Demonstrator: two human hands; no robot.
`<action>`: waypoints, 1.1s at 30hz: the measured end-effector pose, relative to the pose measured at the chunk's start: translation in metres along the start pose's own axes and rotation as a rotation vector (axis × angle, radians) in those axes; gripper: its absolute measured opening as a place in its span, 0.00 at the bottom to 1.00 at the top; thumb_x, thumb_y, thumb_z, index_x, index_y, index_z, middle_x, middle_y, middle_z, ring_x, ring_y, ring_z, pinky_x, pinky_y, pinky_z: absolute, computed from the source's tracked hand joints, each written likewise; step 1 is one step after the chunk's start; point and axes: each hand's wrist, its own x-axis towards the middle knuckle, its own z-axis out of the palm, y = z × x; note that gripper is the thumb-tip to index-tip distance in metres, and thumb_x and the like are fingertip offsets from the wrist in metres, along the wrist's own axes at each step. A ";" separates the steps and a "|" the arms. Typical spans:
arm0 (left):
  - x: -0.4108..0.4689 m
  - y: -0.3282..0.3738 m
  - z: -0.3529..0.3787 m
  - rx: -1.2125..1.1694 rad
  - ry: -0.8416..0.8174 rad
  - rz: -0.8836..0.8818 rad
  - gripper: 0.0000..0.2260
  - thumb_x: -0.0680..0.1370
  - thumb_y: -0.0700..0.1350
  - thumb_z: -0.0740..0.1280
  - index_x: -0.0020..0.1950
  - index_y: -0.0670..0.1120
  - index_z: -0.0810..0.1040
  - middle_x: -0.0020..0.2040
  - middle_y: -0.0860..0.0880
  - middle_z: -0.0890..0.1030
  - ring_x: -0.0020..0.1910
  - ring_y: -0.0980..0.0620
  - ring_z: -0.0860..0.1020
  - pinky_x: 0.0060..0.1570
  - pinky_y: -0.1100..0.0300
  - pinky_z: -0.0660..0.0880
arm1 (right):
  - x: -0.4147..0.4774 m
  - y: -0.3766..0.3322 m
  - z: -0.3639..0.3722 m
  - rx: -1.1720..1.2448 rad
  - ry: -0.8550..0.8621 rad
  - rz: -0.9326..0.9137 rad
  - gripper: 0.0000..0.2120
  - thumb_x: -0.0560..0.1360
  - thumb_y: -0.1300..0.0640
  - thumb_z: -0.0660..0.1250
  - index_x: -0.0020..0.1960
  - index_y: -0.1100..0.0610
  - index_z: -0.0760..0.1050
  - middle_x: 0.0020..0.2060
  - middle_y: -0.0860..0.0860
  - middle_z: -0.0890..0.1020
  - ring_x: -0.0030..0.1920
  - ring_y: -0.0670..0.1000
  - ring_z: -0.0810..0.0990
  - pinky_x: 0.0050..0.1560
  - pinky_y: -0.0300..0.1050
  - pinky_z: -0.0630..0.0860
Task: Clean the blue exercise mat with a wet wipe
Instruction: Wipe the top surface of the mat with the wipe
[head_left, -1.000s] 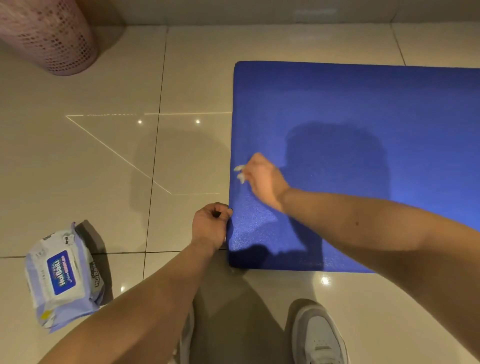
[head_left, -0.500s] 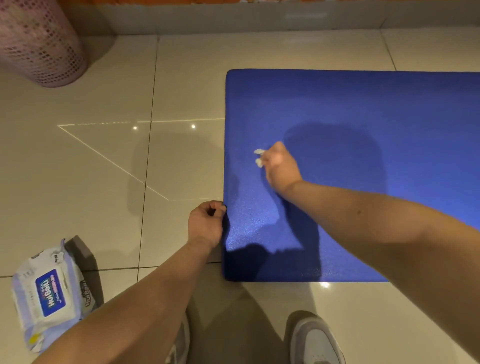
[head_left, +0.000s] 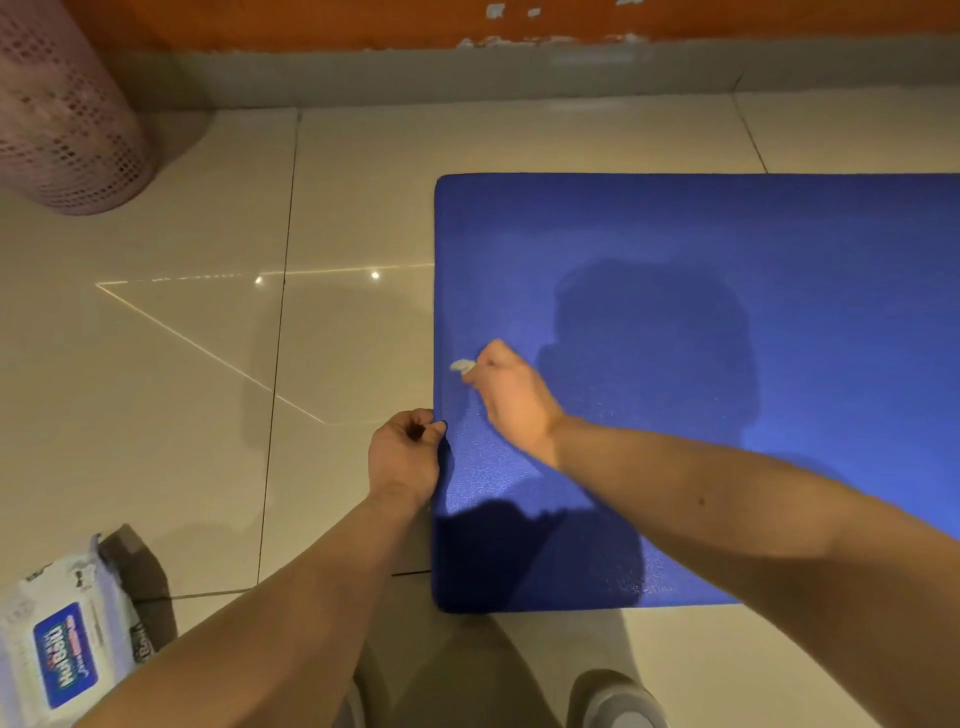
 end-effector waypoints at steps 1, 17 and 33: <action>0.001 0.001 0.001 -0.007 0.005 -0.004 0.02 0.78 0.40 0.71 0.46 0.46 0.80 0.42 0.50 0.84 0.40 0.50 0.80 0.53 0.52 0.79 | 0.008 0.008 -0.015 -0.078 0.059 -0.004 0.06 0.75 0.57 0.60 0.39 0.52 0.66 0.52 0.46 0.84 0.45 0.49 0.79 0.34 0.43 0.63; 0.022 0.008 0.005 0.048 0.035 0.039 0.02 0.78 0.41 0.72 0.47 0.43 0.82 0.41 0.51 0.83 0.38 0.54 0.78 0.44 0.66 0.73 | 0.041 -0.019 0.006 -0.079 -0.044 -0.005 0.15 0.79 0.65 0.60 0.43 0.46 0.66 0.55 0.58 0.78 0.47 0.52 0.70 0.47 0.45 0.65; 0.051 0.032 0.013 -0.035 0.013 0.006 0.02 0.78 0.42 0.71 0.47 0.46 0.83 0.43 0.50 0.85 0.40 0.51 0.81 0.49 0.55 0.80 | 0.088 -0.002 -0.008 0.045 0.107 0.142 0.10 0.74 0.62 0.63 0.39 0.51 0.65 0.50 0.50 0.83 0.51 0.41 0.81 0.36 0.40 0.64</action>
